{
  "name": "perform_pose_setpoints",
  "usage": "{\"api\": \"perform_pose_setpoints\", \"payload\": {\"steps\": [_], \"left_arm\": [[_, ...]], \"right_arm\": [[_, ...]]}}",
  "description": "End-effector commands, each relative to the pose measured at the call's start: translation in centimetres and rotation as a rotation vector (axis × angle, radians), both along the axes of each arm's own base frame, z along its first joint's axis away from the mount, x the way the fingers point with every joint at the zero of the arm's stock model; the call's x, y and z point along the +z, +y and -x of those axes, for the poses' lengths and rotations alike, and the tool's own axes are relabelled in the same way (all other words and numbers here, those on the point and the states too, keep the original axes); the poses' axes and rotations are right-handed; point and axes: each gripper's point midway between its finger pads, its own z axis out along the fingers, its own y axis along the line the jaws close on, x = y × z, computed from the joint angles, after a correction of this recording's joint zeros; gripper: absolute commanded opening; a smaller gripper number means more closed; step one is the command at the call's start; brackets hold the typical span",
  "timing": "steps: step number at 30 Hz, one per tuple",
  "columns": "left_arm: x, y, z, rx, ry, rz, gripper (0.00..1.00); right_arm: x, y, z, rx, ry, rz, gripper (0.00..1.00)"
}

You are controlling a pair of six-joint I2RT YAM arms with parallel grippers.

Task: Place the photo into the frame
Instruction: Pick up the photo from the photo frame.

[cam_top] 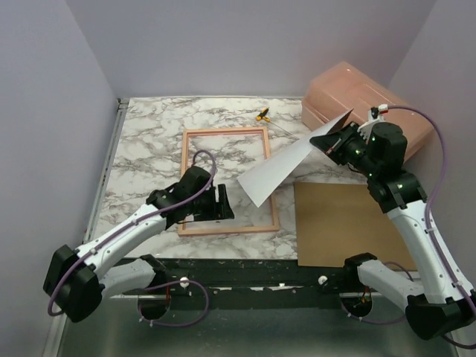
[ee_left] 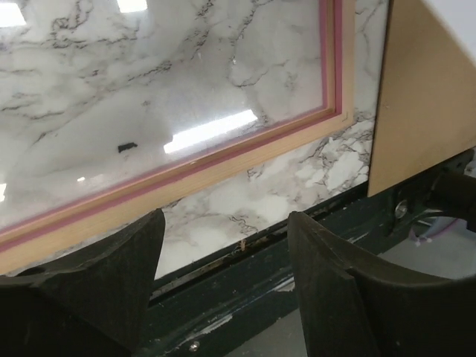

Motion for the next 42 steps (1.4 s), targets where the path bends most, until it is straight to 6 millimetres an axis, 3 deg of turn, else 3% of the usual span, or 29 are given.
{"api": "perform_pose_setpoints", "payload": {"steps": [1, 5, 15, 24, 28, 34, 42], "left_arm": [[-0.5, -2.2, -1.7, -0.044, -0.036, -0.043, 0.62], [-2.2, -4.6, -1.8, -0.095, 0.001, -0.062, 0.41], [-6.9, -8.0, -0.2, -0.189, 0.082, -0.167, 0.38], [-8.1, -8.9, 0.8, -0.237, 0.089, -0.206, 0.31], [-8.5, -8.9, 0.4, -0.228, 0.078, -0.232, 0.33], [-9.0, -8.7, -0.8, -0.204, 0.067, -0.294, 0.53], [-7.8, -7.6, -2.5, -0.145, -0.003, -0.365, 0.59]], "right_arm": [[1.6, -3.0, 1.4, -0.1, 0.019, 0.143, 0.0], [3.4, -4.6, 2.0, -0.153, -0.009, 0.194, 0.0], [4.5, -6.0, 2.9, -0.206, -0.024, 0.231, 0.0], [4.7, -6.3, 3.2, -0.213, -0.026, 0.237, 0.0], [4.6, -6.3, 3.3, -0.211, -0.025, 0.235, 0.0], [4.1, -5.9, 3.4, -0.191, -0.012, 0.23, 0.0], [3.4, -5.6, 3.5, -0.175, 0.002, 0.228, 0.0]]}}
